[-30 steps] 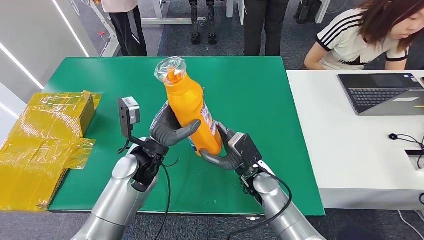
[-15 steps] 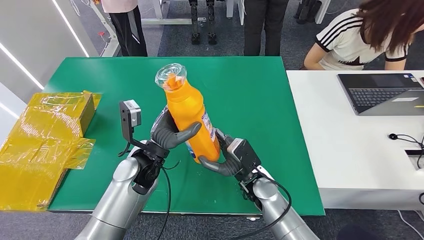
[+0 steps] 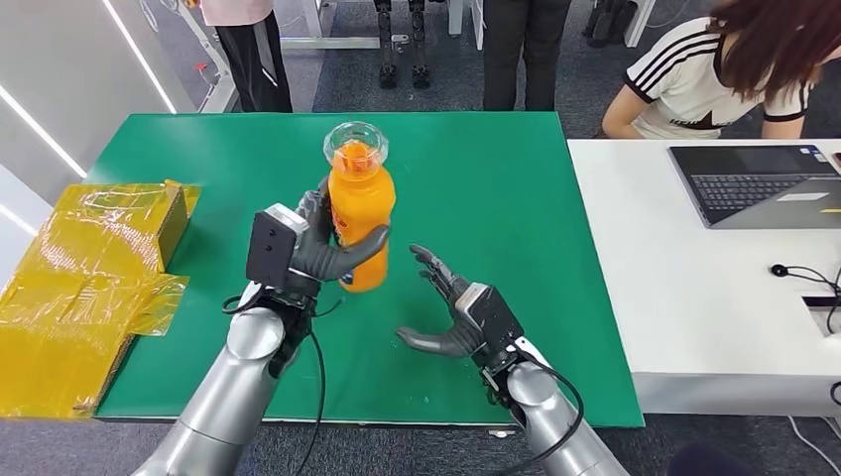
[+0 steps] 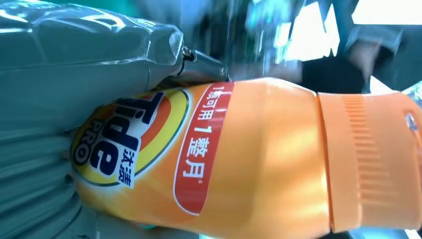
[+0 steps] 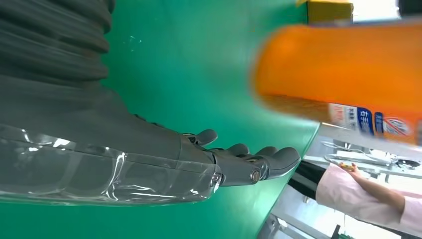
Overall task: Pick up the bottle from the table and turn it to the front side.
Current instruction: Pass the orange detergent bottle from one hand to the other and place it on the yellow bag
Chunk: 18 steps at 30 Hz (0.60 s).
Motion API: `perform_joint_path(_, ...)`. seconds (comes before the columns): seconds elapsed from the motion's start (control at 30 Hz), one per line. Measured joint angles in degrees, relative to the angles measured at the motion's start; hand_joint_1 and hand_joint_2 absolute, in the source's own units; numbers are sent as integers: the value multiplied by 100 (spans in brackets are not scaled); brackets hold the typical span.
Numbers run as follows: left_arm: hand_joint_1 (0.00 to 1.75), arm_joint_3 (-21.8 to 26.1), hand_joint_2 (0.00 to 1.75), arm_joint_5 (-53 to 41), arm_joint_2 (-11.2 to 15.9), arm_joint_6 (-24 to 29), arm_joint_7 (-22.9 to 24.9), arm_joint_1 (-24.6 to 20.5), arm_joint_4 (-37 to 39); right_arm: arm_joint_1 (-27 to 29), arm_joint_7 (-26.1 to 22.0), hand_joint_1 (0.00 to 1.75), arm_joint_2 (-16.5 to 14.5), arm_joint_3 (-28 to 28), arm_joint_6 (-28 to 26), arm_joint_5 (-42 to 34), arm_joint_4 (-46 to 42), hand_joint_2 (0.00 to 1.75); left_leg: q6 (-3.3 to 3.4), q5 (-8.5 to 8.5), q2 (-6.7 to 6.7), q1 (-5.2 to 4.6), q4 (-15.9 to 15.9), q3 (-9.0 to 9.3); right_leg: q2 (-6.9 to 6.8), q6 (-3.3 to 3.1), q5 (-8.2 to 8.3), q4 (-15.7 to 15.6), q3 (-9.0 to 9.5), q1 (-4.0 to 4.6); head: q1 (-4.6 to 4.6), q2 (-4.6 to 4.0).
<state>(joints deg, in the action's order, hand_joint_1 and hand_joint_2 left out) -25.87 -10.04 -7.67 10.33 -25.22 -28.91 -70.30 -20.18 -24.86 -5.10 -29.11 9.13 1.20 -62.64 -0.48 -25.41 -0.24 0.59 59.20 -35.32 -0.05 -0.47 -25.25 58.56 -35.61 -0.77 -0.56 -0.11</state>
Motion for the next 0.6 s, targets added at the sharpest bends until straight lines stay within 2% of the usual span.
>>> perform_joint_path(0.13,175,57,175,-1806,299,990,-16,-402,188,298,-49,0,182,92,2,-62,-445,175,0,1,-2,1,0,0,-2,0,0,1,0,1,0,0)
perform_joint_path(0.27,175,70,175,-3328,582,1724,33,-798,564,660,-110,0,382,222,-30,-76,-1015,175,0,0,-1,0,0,0,0,0,0,1,0,0,0,0)
perform_joint_path(0.4,175,-81,175,-5754,876,2482,769,-1059,962,970,-193,0,545,365,-83,-64,-1582,175,-1,-1,2,-1,0,-1,4,1,-1,0,-1,0,1,0)
perform_joint_path(0.5,175,-236,175,-7351,1128,2529,1322,-1199,1221,1210,-278,0,643,465,-93,3,-1996,175,-1,-2,3,-1,0,0,6,0,-1,0,-2,0,-1,0)
perform_joint_path(0.6,175,-488,175,-7881,1413,1974,1724,-1298,1427,1507,-392,0,725,566,-159,160,-2377,175,-1,-2,7,0,-2,0,9,0,-2,0,-2,0,1,0)
